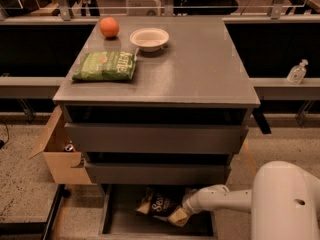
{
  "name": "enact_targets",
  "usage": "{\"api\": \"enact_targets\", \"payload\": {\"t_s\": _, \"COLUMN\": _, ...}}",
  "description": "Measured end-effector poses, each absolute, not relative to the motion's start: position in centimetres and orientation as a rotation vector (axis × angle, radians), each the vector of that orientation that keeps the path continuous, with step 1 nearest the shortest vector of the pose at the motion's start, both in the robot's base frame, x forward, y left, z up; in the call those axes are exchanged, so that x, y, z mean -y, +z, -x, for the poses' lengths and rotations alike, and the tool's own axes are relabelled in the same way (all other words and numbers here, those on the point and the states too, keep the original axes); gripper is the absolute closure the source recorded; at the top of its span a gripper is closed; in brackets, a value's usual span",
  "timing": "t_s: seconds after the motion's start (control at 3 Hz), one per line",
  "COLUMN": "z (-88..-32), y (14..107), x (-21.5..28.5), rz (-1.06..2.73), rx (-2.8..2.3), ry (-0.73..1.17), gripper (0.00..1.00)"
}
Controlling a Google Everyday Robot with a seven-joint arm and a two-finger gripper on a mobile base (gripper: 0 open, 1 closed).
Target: Place brown chip bag into bottom drawer
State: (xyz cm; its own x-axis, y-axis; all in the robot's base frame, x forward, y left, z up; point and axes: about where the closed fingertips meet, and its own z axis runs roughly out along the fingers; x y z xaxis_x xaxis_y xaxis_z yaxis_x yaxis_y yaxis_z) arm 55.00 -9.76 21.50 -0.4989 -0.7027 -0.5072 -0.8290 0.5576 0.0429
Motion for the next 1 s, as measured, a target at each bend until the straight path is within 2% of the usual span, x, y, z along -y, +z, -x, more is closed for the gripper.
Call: {"api": "enact_targets", "payload": {"t_s": 1.0, "z": -52.7, "y": 26.9, "x": 17.6, "rz": 0.898, "rx": -2.347, "ry": 0.249, "gripper": 0.00}}
